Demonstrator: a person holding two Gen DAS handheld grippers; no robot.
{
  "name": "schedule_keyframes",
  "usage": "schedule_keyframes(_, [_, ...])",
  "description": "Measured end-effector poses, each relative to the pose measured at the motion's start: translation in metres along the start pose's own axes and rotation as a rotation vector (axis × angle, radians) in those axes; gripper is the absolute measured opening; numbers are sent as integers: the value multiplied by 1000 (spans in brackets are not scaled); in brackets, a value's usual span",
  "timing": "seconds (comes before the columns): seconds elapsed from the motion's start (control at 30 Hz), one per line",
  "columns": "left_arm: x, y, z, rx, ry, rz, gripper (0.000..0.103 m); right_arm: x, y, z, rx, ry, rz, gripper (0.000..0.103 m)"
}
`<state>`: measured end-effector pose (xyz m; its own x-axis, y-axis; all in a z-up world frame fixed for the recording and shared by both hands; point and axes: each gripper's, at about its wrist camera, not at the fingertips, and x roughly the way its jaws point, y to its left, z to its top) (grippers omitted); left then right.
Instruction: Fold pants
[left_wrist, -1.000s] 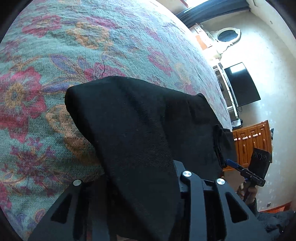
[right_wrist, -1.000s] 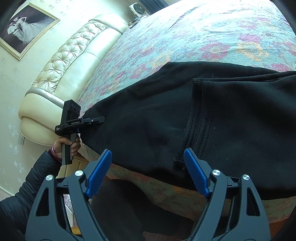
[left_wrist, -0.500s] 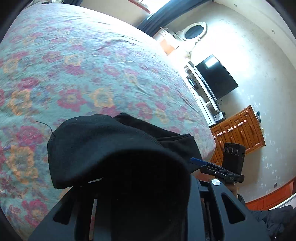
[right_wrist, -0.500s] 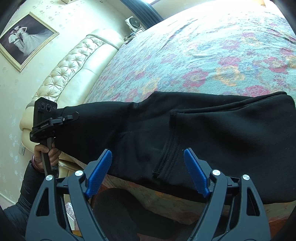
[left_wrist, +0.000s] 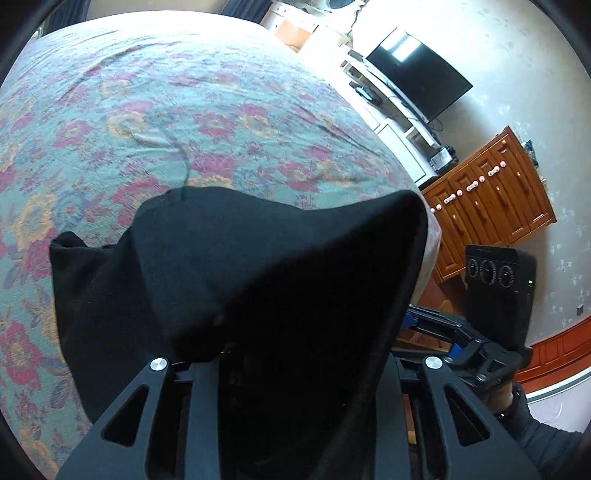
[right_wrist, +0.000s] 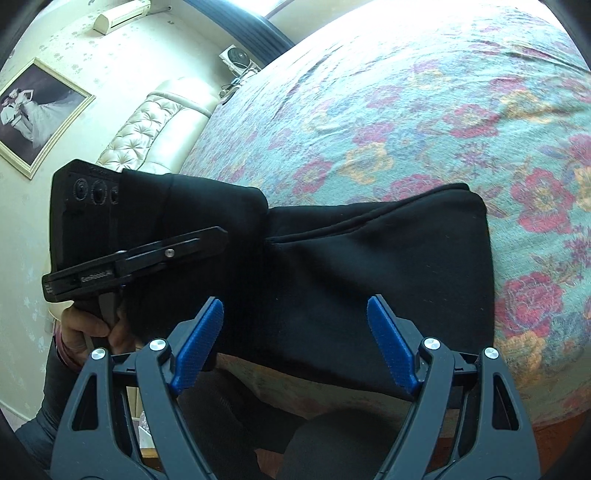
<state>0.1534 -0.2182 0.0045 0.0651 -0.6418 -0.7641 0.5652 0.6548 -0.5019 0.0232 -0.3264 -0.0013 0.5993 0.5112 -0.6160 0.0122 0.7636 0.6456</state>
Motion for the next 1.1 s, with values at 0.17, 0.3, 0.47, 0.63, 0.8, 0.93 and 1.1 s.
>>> schedule_keyframes(0.17, [59, -12, -2, 21, 78, 97, 32, -1, -34, -12, 89, 27, 39, 81])
schedule_keyframes(0.3, [82, -10, -2, -38, 99, 125, 43, 0, -45, -16, 117, 29, 75, 81])
schedule_keyframes(0.47, [80, -19, 9, -84, 63, 41, 73, 2, -47, -16, 122, 34, 85, 81])
schedule_keyframes(0.63, [59, -39, 14, -16, 0, 39, 80, 4, -50, -16, 134, 36, 77, 81])
schedule_keyframes(0.8, [18, -21, -6, -19, -93, 50, 82, 0, -54, -13, 144, 16, 63, 81])
schedule_keyframes(0.93, [-22, 22, -37, -109, -183, 88, 82, 4, -65, -4, 192, 11, 72, 81])
schedule_keyframes(1.1, [-57, 83, -78, -262, -239, 138, 82, 24, -61, 7, 143, 49, 35, 60])
